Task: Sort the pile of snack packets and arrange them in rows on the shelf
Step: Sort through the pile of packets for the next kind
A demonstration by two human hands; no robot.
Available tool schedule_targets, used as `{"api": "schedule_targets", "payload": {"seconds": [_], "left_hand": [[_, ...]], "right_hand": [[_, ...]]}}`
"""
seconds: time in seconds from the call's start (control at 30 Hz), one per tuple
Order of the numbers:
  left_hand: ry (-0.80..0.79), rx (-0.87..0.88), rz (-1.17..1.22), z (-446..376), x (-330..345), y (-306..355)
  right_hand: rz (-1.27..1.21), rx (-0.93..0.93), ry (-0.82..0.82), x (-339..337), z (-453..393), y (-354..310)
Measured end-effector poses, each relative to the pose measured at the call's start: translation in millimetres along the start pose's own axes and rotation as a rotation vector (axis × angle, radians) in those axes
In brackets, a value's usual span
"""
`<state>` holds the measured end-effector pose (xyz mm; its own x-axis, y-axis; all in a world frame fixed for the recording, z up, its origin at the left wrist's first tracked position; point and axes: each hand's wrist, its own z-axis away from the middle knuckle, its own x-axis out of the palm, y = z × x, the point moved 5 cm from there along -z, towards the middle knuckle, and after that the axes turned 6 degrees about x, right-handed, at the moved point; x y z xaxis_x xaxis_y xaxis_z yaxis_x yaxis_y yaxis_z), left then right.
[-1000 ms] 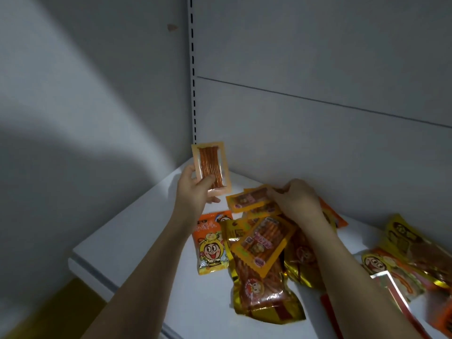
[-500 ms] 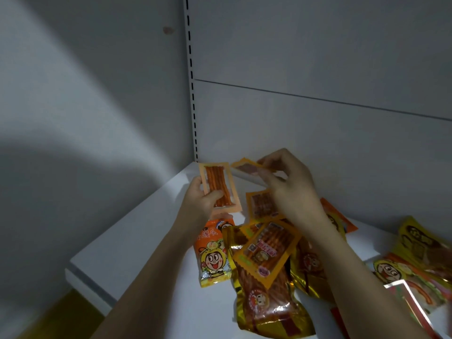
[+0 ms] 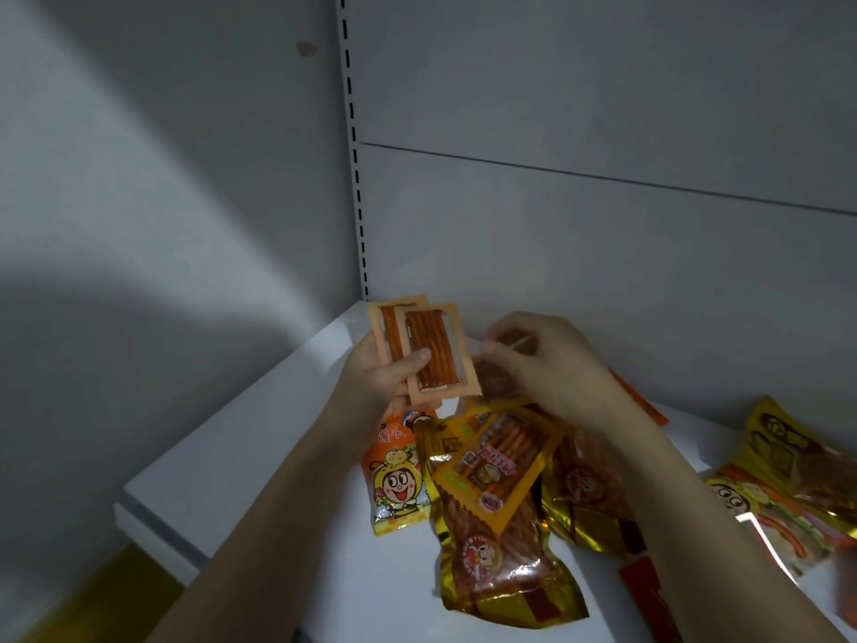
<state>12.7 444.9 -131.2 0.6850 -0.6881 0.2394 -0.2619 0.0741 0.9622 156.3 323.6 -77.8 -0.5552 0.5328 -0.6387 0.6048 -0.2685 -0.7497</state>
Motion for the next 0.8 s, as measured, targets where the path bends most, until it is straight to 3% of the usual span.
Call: {"api": "schedule_targets", "payload": {"seconds": [0.07,0.2,0.37,0.43,0.6,0.8], "left_hand": [[0.028,0.02,0.0,1,0,2],[0.055,0.113,-0.051,2,0,8],[0.062,0.158,-0.144,4,1,9],[0.062,0.169,-0.144,4,2,9],[0.058,0.147,-0.067,4,0,6],[-0.048,0.134,0.016,7,12,8]], "right_hand": [[0.161,0.149,0.128,-11,-3,17],[0.34,0.339,0.051,-5,2,30],[0.299,0.42,-0.019,1,3,28],[0.15,0.389,0.027,-2,1,26],[-0.186,0.144,0.314,-15,10,-6],[-0.042,-0.101,0.254,26,17,-31]]}}
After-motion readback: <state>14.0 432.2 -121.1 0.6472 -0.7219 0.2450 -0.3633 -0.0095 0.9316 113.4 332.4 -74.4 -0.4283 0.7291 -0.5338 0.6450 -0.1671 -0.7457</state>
